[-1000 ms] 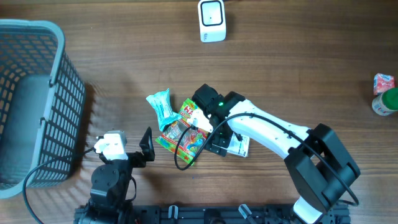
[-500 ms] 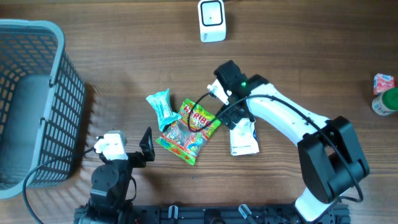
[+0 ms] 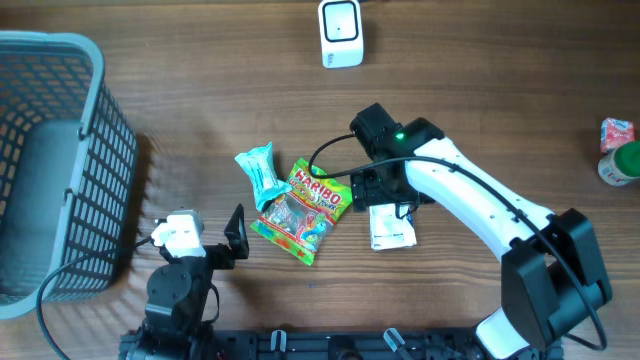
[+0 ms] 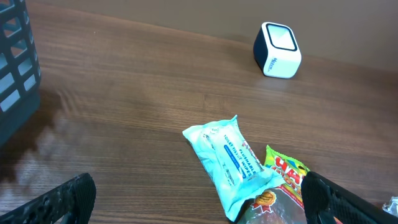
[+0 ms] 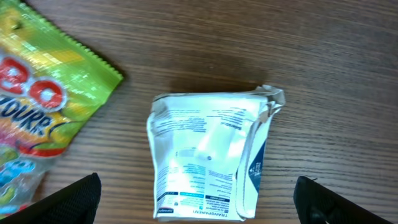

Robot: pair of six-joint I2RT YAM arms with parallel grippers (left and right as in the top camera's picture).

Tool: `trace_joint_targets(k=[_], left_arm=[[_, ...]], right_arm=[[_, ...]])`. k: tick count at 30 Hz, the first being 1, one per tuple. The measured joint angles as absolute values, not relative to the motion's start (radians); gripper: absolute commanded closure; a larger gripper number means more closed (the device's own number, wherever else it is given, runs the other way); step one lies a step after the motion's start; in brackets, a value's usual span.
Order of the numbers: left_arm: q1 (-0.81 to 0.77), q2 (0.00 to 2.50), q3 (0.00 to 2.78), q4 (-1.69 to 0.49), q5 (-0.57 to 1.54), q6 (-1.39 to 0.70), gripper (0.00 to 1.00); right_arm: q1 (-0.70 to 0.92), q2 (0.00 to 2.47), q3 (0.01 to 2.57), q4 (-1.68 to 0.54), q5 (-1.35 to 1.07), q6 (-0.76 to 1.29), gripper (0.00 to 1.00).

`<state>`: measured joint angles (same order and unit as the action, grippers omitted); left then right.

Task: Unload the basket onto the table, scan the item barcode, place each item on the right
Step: 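Grasp the white tissue pack with the right gripper, then hold the tissue pack up to the scanner with the right gripper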

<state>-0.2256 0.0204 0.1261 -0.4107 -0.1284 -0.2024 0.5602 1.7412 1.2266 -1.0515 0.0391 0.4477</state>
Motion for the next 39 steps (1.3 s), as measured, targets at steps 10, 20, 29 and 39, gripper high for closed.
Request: trace_joint_targets(k=[10, 20, 29, 39], left_arm=[[-0.226, 0.02, 0.126, -0.411, -0.128, -0.202, 0.0], [-0.226, 0.02, 0.126, -0.411, -0.128, -0.202, 0.0], [-0.226, 0.02, 0.126, -0.411, -0.128, -0.202, 0.0], [-0.226, 0.02, 0.126, -0.411, -0.128, -0.202, 0.0]], right_arm=[[0.56, 1.845, 1.094, -0.89, 0.065, 0.471, 0.0], [0.553, 1.88, 1.116, -0.862, -0.016, 0.459, 0.3], [0.454, 1.934, 1.351, -1.036, -0.435, 0.146, 0.3], [0.376, 1.934, 1.366, -0.929, -1.07, -0.026, 0.29]])
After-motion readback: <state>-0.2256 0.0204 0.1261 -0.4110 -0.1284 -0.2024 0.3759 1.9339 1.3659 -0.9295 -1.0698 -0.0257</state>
